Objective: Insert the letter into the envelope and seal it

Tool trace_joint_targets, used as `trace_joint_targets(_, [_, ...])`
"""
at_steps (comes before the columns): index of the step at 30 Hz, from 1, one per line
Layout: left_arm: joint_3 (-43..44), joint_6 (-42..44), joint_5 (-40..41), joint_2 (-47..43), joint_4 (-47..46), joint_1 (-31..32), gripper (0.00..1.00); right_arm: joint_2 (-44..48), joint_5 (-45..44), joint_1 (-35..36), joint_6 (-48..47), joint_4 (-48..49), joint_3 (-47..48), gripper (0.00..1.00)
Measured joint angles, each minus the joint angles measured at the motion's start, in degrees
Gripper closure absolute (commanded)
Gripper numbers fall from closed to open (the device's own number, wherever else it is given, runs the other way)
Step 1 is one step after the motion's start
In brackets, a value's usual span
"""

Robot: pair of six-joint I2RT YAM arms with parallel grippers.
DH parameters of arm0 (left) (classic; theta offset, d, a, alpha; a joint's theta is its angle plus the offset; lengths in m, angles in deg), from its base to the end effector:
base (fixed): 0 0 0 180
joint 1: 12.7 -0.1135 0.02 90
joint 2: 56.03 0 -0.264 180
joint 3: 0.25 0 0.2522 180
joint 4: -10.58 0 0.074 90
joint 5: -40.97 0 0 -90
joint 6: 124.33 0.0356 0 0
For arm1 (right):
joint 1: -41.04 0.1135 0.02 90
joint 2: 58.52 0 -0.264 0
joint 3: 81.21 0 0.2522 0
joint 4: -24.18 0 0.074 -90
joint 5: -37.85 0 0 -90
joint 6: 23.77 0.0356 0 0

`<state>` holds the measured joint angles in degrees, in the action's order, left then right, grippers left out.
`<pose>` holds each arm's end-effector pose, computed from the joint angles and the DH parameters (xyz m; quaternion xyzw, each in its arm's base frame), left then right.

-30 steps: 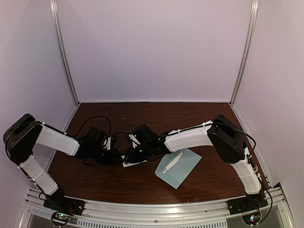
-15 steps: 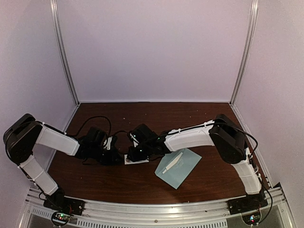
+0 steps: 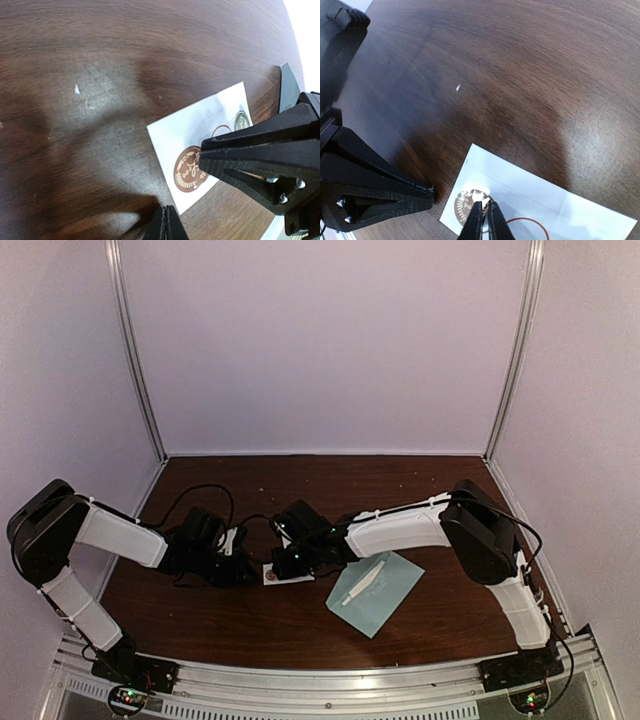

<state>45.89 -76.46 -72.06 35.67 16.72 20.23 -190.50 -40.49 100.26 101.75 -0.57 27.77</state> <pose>0.2195 -0.1588 0.1135 -0.0090 0.9279 -0.3454 0.1400 0.2507 0.4349 0.1306 -0.2264 0.9007 0.3280 0.1731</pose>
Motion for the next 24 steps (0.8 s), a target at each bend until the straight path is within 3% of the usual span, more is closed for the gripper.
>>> trace_joint_targets(9, [0.00,-0.04,0.72,-0.79,0.44,0.02,0.97,-0.07,1.36,0.00,-0.04,2.14,-0.85,1.00])
trace_joint_targets(12, [-0.02,-0.09,2.29,-3.72,1.62,0.00,0.92,1.49,4.35,-0.11,-0.24,7.63,-5.51,1.00])
trace_joint_targets(16, [-0.46,-0.74,4.59,-10.80,3.08,-0.72,0.67,4.83,9.22,-0.46,-0.24,14.25,-11.69,1.00])
trace_joint_targets(24, [-1.46,-2.43,5.84,-22.71,5.86,-2.95,0.32,13.70,16.65,-0.92,-0.74,27.21,-19.69,1.00])
